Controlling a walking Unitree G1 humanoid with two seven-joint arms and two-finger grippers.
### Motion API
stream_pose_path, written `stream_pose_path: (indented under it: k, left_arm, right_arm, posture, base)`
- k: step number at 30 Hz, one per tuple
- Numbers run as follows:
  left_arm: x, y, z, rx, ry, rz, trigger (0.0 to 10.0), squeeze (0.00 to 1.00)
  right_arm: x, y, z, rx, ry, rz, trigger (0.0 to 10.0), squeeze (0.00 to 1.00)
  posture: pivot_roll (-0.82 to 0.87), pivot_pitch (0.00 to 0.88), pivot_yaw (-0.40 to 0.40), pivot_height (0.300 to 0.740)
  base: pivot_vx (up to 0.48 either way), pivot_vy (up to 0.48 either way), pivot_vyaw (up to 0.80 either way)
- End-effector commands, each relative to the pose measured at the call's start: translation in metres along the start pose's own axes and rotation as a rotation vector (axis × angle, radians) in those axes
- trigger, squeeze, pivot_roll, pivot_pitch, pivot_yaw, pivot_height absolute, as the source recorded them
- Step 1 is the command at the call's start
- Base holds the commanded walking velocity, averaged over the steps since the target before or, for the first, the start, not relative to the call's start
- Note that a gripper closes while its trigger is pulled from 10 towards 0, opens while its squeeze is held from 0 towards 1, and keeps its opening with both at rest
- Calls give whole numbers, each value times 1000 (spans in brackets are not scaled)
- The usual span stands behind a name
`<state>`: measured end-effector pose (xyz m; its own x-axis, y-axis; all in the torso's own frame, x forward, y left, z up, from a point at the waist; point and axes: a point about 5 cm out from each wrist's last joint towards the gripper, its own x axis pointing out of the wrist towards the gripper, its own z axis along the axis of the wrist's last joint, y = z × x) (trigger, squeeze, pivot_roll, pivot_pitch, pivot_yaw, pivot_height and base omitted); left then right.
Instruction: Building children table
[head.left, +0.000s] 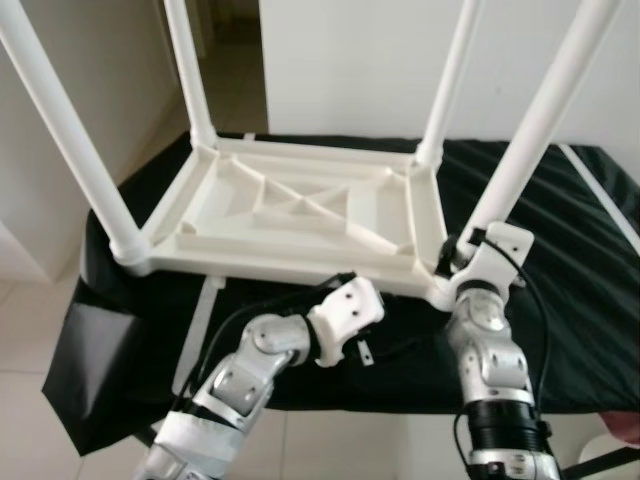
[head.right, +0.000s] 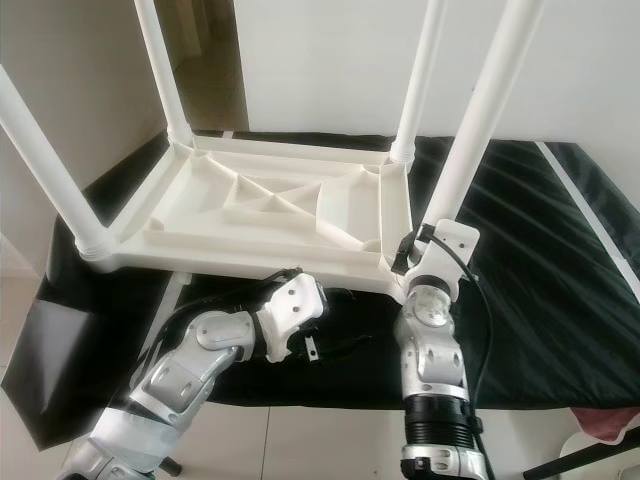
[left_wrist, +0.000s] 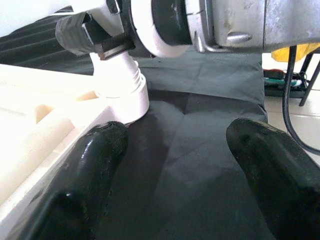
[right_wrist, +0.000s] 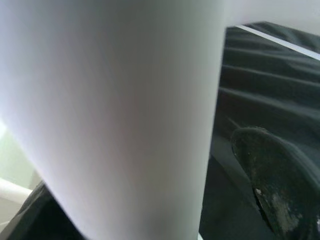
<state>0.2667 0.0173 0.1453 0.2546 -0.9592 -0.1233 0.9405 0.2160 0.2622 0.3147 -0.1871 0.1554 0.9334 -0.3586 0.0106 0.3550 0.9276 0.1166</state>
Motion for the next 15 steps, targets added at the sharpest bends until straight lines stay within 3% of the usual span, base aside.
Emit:
stream_pose_path:
  k: [1,6,7,10,13,14,15]
  left_arm:
    - [0,0,-1,2,8,-6,10000,0]
    - [0,0,-1,2,9,-7,10000,0]
    - [0,0,-1,2,8,-9,10000,0]
    - [1,0,-1,4,7,-15,10000,0]
    - [1,0,-1,4,7,-17,10000,0]
    - [2,0,-1,4,5,-19,10000,0]
    - [2,0,-1,5,5,-19,10000,0]
  right_arm:
    - [1,-11,-1,4,2,58,10000,1000]
    - [2,-16,-1,-7,8,98,10000,1000]
    - [4,-20,-3,-23,23,146,10000,0]
    - [8,-29,-9,-78,68,281,10000,0]
    - [9,-29,-10,-114,66,326,10000,0]
    - [10,-24,-12,-191,72,476,10000,0]
    - [10,-22,-12,-207,79,523,10000,0]
  posture:
    - [34,0,-19,740]
    - [34,0,-19,740]
    - [25,0,-14,740]
    - [16,0,-11,740]
    - [15,0,-11,740]
    - [15,0,-11,740]
    - [16,0,-13,740]
  base:
    - [0,0,0]
    - [0,0,0]
    - [0,0,0]
    - [0,0,0]
    - [0,0,0]
    - [0,0,0]
    - [0,0,0]
